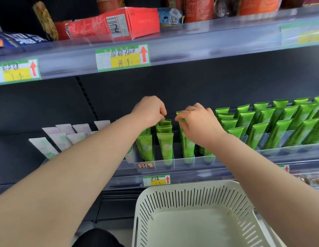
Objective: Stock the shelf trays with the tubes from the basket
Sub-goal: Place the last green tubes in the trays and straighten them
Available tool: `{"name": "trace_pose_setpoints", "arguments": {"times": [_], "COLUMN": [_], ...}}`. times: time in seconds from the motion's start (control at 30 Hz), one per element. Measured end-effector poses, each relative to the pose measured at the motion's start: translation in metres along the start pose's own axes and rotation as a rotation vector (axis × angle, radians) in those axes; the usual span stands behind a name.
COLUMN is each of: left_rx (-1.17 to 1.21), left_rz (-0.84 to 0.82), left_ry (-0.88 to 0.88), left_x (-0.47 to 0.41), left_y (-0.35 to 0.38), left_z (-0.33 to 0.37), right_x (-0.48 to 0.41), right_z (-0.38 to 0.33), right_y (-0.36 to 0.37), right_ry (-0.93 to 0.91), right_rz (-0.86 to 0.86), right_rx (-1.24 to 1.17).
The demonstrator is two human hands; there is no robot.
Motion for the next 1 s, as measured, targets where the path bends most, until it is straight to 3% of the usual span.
{"name": "trace_pose_setpoints", "arguments": {"times": [0.33,0.5,0.7,1.0], "left_rx": [-0.082,0.002,-0.206,-0.175], "left_rz": [-0.057,0.051,-0.029,0.025], "left_ry": [-0.018,-0.014,-0.058,-0.022], "left_x": [-0.011,-0.020,-0.027,-0.039], "left_y": [0.011,0.001,0.012,0.019], "left_z": [0.002,-0.004,-0.012,0.005], "right_x": [-0.008,-0.015,-0.016,-0.015], "right_z": [0.004,0.003,0.004,0.011], "right_y": [0.003,0.005,0.010,0.014], "right_ry": [-0.006,-0.006,-0.008,0.026], "right_rz": [-0.012,-0.018,-0.043,-0.054], "right_rx": [0.014,-0.001,-0.008,-0.038]}}
Point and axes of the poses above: each hand's wrist, its own x-axis away from the middle knuckle, its own y-axis out of the palm, z = x × y, the point moved 3 cm from there along -x, towards the middle knuckle, and after that the axes turned 10 degrees about x, right-handed, at the moved point
